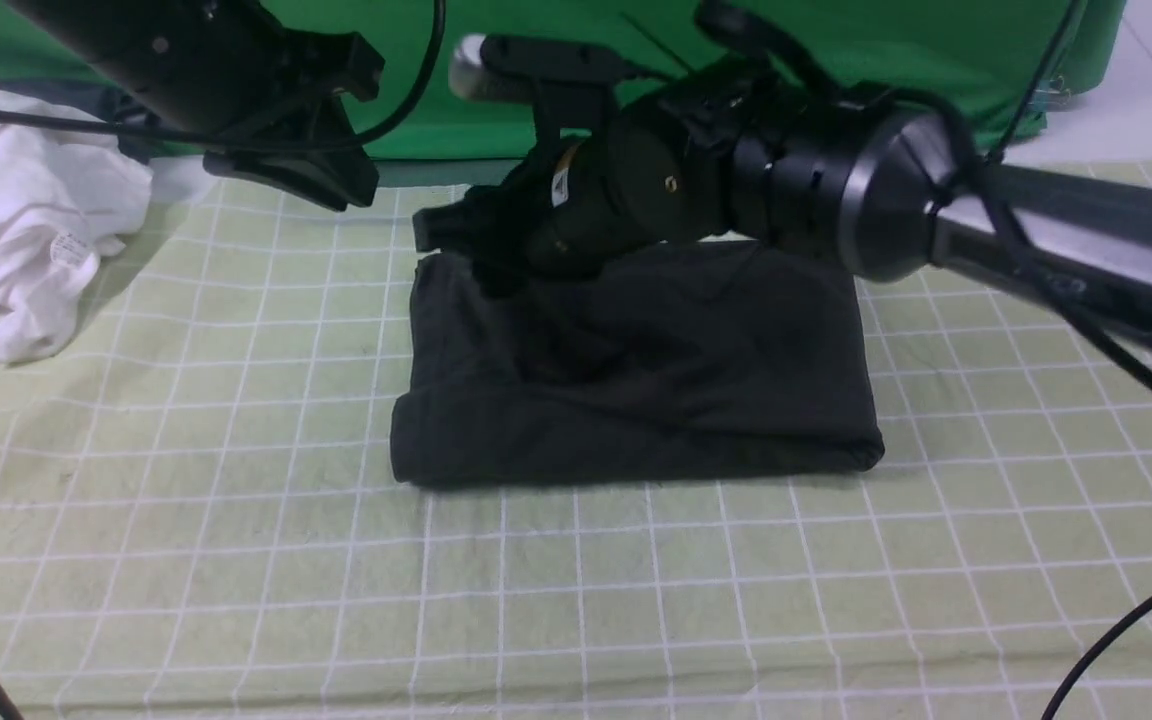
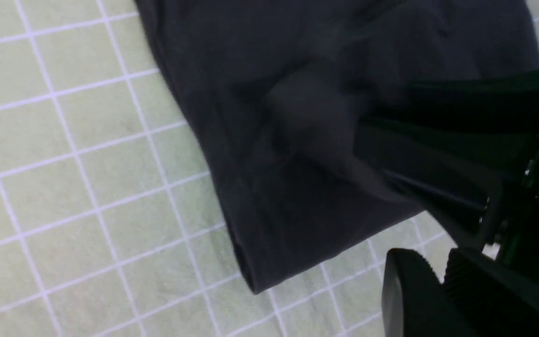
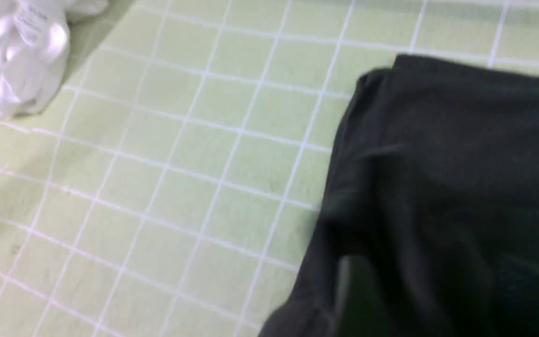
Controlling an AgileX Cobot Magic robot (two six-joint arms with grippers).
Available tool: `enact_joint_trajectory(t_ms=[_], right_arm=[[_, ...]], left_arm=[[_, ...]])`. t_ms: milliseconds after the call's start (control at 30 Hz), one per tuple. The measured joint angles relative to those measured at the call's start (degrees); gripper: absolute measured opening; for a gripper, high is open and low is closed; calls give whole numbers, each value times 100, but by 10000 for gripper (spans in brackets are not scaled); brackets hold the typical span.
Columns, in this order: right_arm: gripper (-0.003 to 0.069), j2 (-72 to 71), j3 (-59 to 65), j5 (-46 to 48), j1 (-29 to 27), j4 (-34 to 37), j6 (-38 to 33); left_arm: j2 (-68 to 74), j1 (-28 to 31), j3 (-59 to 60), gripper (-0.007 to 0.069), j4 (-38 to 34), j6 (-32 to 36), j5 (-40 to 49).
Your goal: Fold a long-sleeved shirt over a green coffee tablecloth.
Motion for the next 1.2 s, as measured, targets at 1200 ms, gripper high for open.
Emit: enact_joint_trajectory(t_ms=[1200], right_arm=[[577, -794, 2405, 2140, -1949, -236, -2244]], left_arm=[[371, -59, 3023, 382, -928, -267, -2432]])
